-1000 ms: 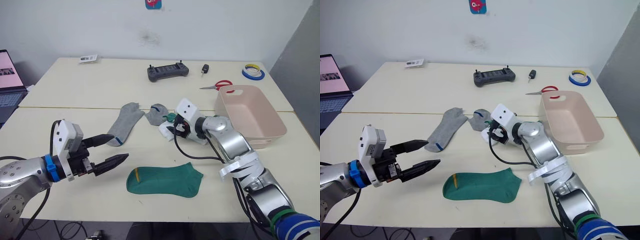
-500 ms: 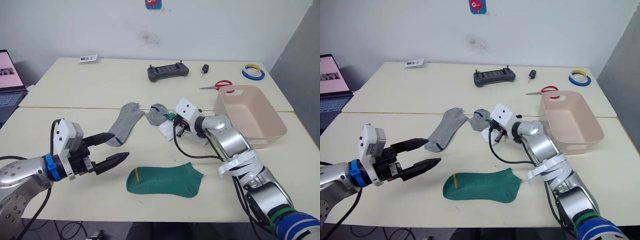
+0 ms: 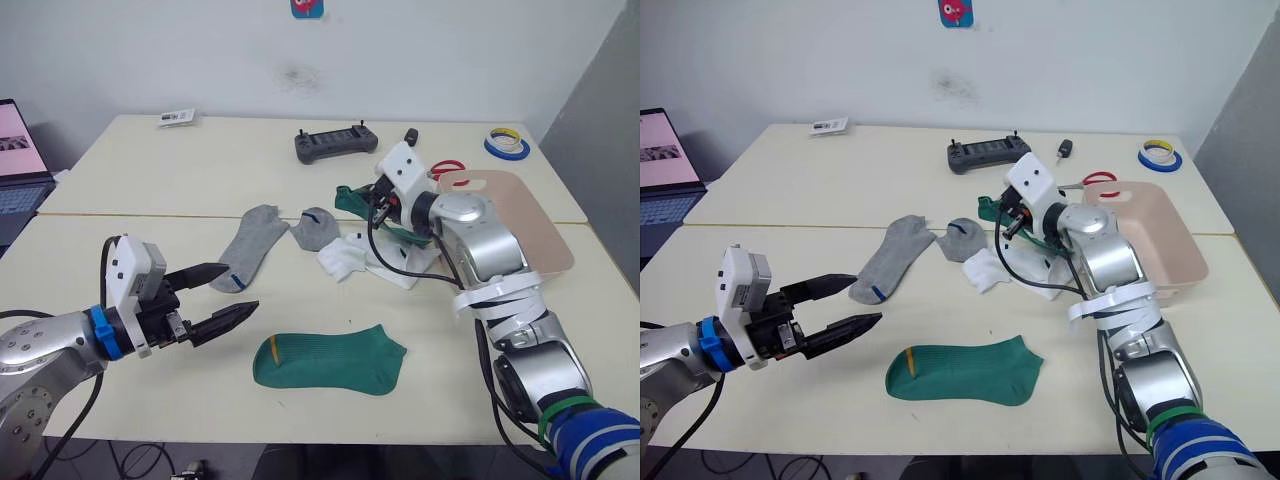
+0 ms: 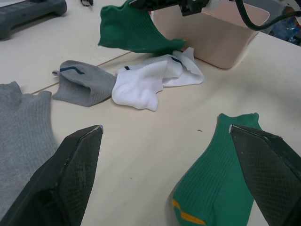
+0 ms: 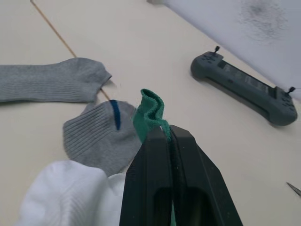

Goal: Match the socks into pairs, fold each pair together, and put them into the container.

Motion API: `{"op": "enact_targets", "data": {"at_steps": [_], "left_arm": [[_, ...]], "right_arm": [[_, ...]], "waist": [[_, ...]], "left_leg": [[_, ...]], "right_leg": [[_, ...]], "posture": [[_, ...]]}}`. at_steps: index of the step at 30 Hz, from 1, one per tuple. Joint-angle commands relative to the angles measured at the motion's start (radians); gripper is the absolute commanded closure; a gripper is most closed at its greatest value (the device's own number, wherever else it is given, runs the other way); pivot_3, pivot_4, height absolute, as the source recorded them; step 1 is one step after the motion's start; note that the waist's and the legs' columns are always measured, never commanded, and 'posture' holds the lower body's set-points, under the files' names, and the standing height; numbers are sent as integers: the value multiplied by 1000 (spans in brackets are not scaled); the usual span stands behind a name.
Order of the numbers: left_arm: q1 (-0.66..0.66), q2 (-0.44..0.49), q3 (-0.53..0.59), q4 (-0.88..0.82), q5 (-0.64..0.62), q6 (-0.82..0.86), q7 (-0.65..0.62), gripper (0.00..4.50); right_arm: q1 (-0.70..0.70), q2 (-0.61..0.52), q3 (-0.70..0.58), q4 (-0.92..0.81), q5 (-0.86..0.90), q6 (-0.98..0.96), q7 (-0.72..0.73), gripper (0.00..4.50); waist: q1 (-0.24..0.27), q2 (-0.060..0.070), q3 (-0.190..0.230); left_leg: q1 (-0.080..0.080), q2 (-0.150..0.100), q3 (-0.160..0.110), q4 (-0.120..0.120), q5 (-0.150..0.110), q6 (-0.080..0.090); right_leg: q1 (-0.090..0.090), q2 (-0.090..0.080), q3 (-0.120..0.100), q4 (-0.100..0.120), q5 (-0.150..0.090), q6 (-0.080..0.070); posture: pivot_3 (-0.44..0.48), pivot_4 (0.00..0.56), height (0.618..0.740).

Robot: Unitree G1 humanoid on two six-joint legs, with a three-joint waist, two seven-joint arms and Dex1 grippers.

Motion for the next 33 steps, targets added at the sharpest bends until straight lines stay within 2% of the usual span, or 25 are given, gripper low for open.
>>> {"op": "enact_targets", "data": {"at_steps": [1, 7, 13, 18, 25, 29, 33], "left_arm": [[-20, -13, 34, 9, -14, -17, 17, 0], [-37, -30, 51, 46, -16, -16, 41, 0], [-27, -35, 68, 75, -8, -22, 42, 0], [-16, -34, 75, 98, 5, -28, 30, 0], [5, -19, 97, 120, 9, -28, 12, 0], [18, -14, 93, 123, 13, -23, -3, 0], [36, -7, 71, 119, 28, -26, -26, 0]], "right_arm": [[-62, -8, -53, -62, 53, -18, 18, 4473], [-67, 12, -49, -160, 129, 32, 47, 4473], [-78, 99, -48, -257, 210, 120, 10, 4473], [-78, 227, -62, -320, 296, 223, -68, 4473], [-54, 407, -209, -374, 438, 398, -278, 4473], [97, 443, -260, -464, 460, 480, -406, 4473], [241, 424, -254, -540, 442, 493, -487, 4473]], "waist": [[-1, 1, 0], [0, 1, 0], [-1, 1, 0], [-1, 1, 1], [0, 1, 1], [3, -2, -1], [1, -1, 0]], "left_leg": [[0, 0, 0, 0, 0, 0], [0, 1, -1, 0, 0, 0], [0, 1, -1, 0, 0, 0], [0, 1, -2, 0, 0, 0], [0, 0, -2, -1, 0, 0], [0, 0, -2, -2, 0, 0], [-1, -1, -1, -2, 0, 0]], "right_leg": [[0, 0, 0, 0, 0, 0], [0, 0, 0, 0, 0, 0], [0, 0, 0, 0, 0, 0], [0, 0, 0, 0, 0, 0], [0, -1, -1, 0, 0, 0], [0, -2, -1, -1, 0, 0], [-1, -3, 0, -1, 0, 0]], "posture": [[0, 150, 737], [0, 150, 737], [0, 150, 737], [0, 150, 737], [0, 150, 737], [0, 150, 737], [0, 150, 737]]}}
